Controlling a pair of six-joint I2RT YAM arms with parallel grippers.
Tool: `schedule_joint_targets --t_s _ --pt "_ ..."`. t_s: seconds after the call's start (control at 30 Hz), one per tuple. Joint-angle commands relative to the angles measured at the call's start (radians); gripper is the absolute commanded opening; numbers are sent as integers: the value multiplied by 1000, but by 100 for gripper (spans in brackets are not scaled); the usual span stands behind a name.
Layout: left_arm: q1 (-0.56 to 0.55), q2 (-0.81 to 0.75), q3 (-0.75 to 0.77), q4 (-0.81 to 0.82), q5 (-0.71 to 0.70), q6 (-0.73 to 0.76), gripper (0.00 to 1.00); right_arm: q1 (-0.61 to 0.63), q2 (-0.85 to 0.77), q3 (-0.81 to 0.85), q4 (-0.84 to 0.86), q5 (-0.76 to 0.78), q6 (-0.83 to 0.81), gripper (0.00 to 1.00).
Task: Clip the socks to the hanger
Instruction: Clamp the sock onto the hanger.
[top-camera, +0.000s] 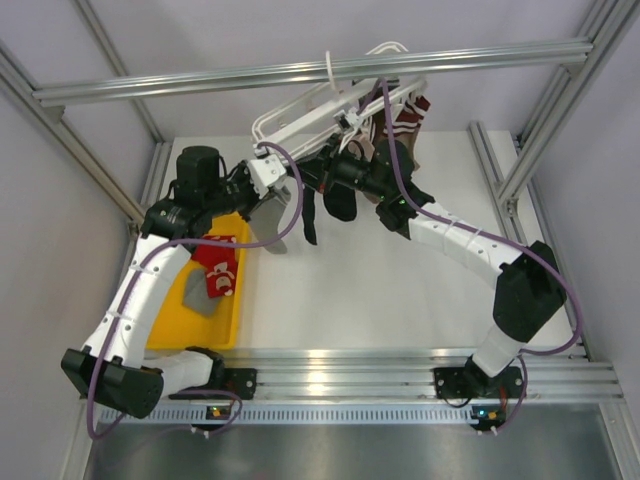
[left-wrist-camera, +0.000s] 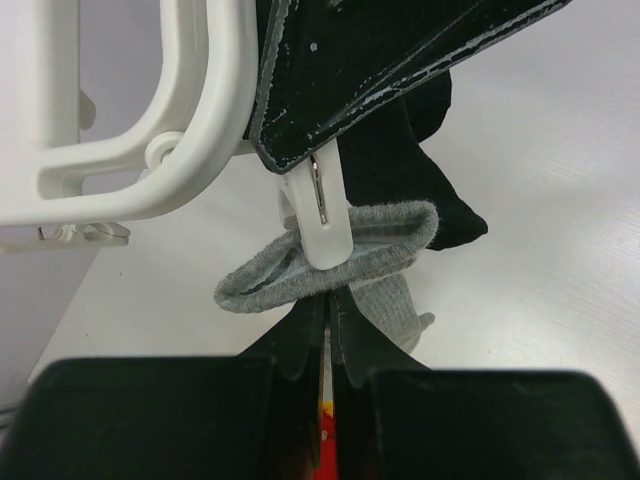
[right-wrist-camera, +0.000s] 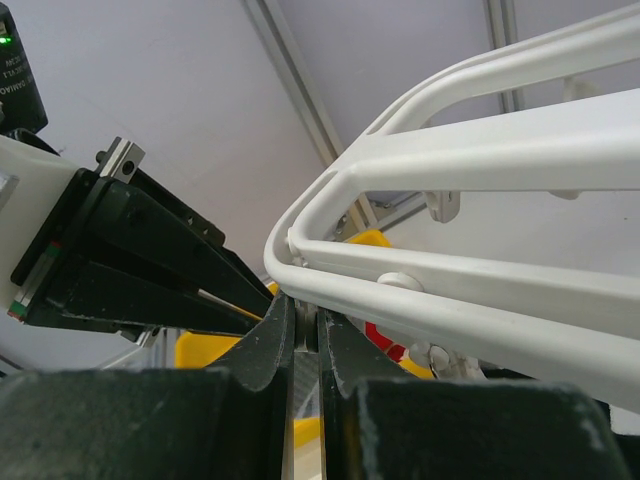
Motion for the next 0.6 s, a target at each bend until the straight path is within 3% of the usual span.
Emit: schedule_joint_targets --t_s 0.0,0.33,0.57 --pt "-4 -24 10 64 33 -10 0 -6 -34 23 0 15 -52 0" --pt "-4 -61 -20 60 53 13 0 -9 -42 20 -11 53 -60 0" --pt "-4 -47 -13 101 47 -39 0 -8 -39 11 8 -5 -57 0"
